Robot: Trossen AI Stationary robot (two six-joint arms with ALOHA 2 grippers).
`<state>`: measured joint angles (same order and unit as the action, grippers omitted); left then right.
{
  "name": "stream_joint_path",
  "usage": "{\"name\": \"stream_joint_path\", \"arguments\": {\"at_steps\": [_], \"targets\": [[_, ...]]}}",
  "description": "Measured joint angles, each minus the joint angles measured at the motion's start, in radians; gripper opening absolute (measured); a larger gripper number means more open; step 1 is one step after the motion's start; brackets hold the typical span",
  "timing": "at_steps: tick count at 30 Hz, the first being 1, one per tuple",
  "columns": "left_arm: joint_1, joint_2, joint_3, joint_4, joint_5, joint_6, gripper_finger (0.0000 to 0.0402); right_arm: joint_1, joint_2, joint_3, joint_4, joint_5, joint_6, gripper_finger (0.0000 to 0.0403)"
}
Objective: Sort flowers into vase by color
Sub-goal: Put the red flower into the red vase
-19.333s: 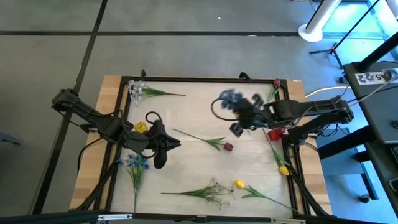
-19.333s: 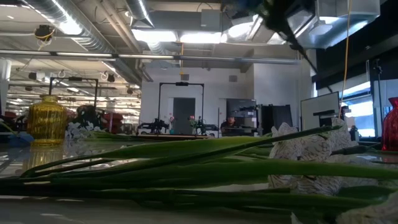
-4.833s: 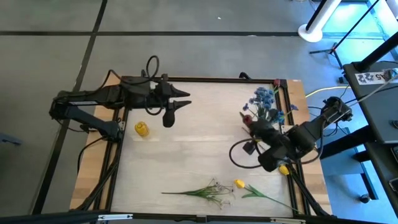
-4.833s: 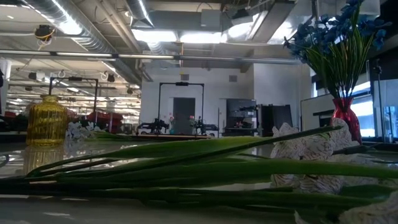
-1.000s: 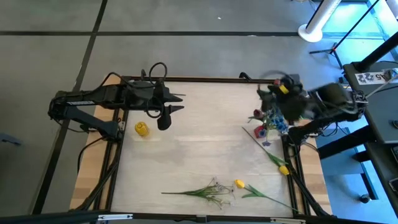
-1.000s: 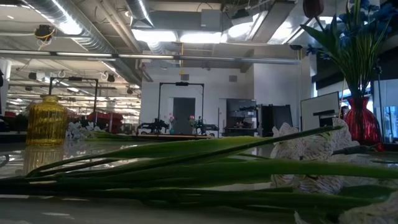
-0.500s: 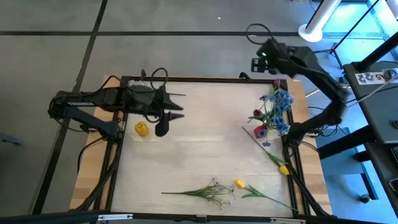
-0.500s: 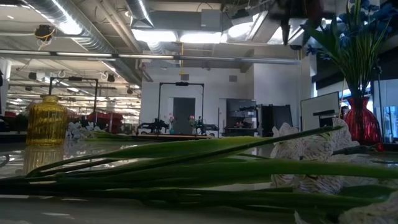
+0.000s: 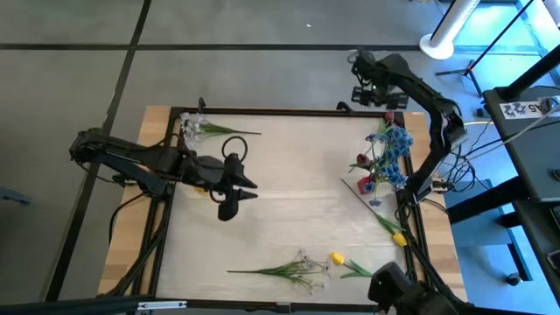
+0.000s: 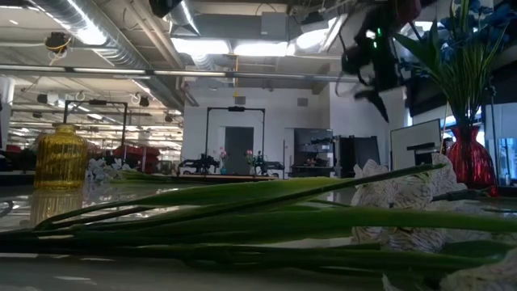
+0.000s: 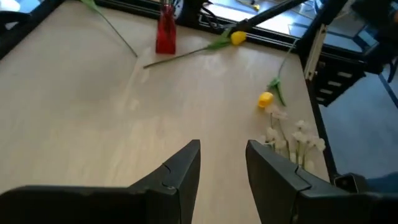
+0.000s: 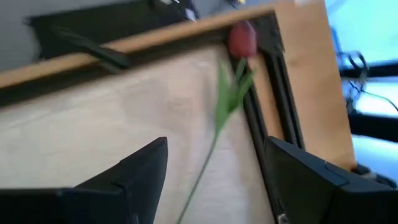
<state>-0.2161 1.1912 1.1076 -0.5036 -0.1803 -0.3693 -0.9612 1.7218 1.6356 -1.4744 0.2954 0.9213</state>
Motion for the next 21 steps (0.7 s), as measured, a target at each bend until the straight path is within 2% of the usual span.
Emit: {"name": "stream_joint_path", "arguments": {"at_steps": [5,12,17,21], "targets": [[-0.001,-0.001,0.0,-0.013,-0.039,-0.006,0.0125,-0.019,0.0,-0.232,0.151,-0.025,0.051,0.0264],[0.068,-0.01,0.0,-0.091,0.01,-0.018,0.0125,-0.039,0.0,-0.5,0.431,0.002,0.163,0.0264],[0.15,-0.016,0.0,-0.079,0.055,0.008,0.0125,-0.023,0.009,-0.531,0.512,0.129,0.224,0.0255],[0.228,-0.008,0.0,-0.026,0.125,0.06,0.0125,-0.027,0.038,-0.533,0.507,0.122,0.278,0.0214]]}}
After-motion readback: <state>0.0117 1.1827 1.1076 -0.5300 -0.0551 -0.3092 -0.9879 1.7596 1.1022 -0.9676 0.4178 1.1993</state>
